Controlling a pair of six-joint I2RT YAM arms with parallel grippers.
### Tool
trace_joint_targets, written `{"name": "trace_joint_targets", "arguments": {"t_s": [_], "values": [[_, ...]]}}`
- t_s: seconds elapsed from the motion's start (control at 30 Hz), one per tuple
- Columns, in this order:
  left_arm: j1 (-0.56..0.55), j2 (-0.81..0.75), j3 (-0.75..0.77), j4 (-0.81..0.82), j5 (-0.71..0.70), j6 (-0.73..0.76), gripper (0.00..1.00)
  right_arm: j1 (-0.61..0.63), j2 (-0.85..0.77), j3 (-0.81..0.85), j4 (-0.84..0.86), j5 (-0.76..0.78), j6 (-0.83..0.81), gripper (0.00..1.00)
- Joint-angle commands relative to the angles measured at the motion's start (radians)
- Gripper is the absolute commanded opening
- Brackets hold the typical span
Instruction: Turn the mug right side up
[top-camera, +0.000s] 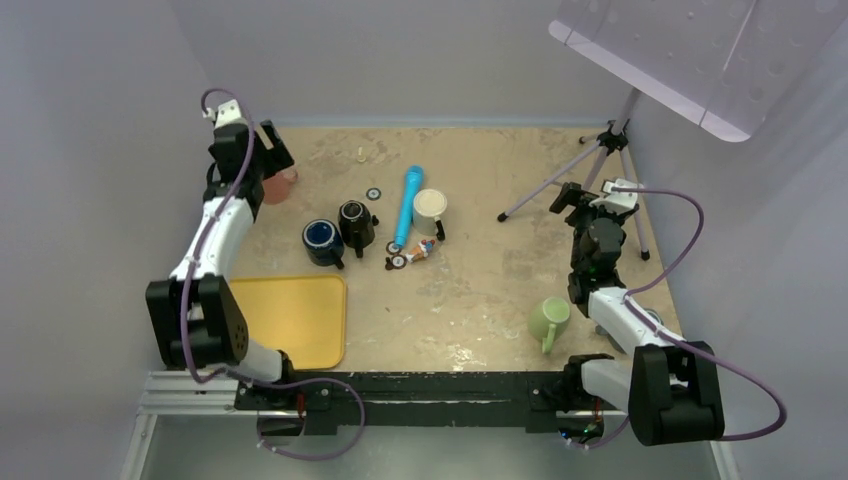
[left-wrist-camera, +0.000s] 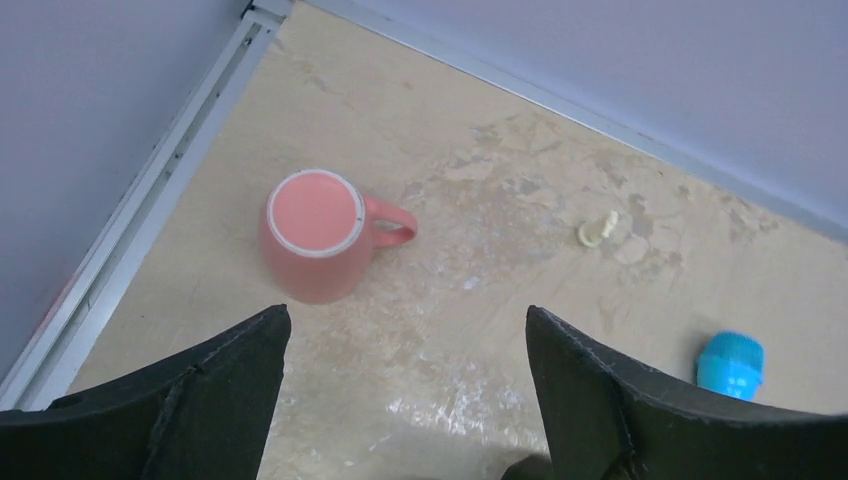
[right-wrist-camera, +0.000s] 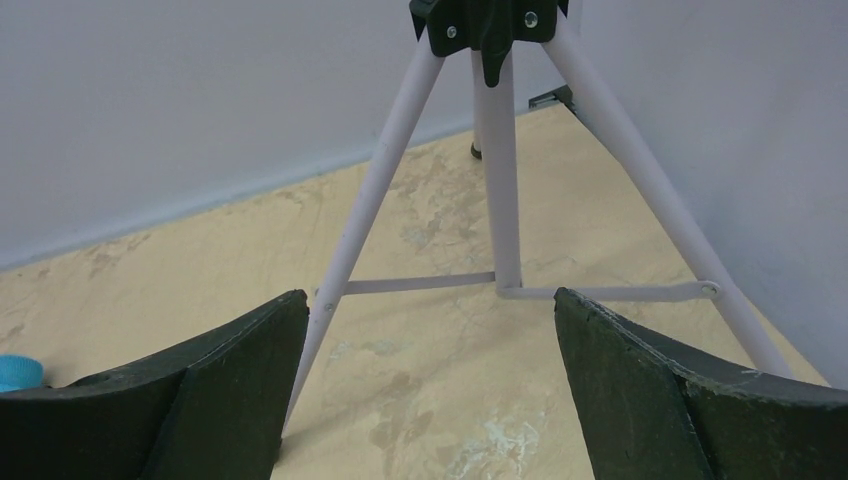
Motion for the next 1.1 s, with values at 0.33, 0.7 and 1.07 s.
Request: {"name": "trace_joint_targets", "arguments": {"t_s": [0.33, 0.7, 1.07], "values": [[-0.156, 0.427, 0.593, -0.36, 0.243, 0.84, 1.0, 0.004, 0.016, 0.023, 0.028, -0.023, -0.028, 0.98], [-0.085, 0.922, 1.352, -1.148, 0.2, 1.489, 1.0, 0.005, 0.035, 0.057, -0.018, -0.061, -0.043, 0.98], [-0.077, 1.084, 1.37, -1.093, 0.041, 1.526, 0.95, 0.008, 0.044, 0.068, -0.044, -0.047, -0.046, 0.96]]}}
